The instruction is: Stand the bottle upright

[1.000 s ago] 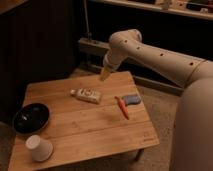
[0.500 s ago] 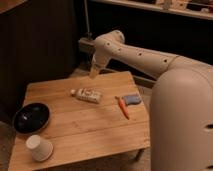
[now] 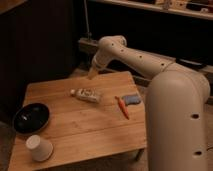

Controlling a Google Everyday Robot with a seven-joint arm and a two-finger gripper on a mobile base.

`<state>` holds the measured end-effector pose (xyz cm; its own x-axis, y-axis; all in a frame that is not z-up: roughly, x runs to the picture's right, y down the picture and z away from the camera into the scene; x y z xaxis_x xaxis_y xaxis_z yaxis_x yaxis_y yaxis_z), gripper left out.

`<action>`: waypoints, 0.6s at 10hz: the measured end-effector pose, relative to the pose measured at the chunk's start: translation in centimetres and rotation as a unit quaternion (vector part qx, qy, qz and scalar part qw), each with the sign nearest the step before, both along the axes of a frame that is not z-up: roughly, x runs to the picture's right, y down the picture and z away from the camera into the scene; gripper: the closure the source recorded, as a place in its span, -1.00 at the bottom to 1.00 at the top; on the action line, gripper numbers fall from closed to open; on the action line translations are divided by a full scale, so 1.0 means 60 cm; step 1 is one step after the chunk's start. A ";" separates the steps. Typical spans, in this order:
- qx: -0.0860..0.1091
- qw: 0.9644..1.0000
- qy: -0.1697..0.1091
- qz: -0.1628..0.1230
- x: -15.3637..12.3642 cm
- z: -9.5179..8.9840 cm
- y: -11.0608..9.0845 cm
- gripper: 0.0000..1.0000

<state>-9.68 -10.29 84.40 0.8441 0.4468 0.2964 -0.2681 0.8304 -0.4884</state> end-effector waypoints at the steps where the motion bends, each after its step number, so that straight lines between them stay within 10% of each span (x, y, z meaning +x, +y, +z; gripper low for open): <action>1: -0.001 1.000 -0.005 0.000 -0.002 0.007 0.008 -0.23; 6: 0.007 0.999 -0.035 -0.013 -0.063 0.028 0.049 -0.23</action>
<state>-13.47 -7.37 86.07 0.8330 0.4195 0.3607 -0.2116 0.8440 -0.4929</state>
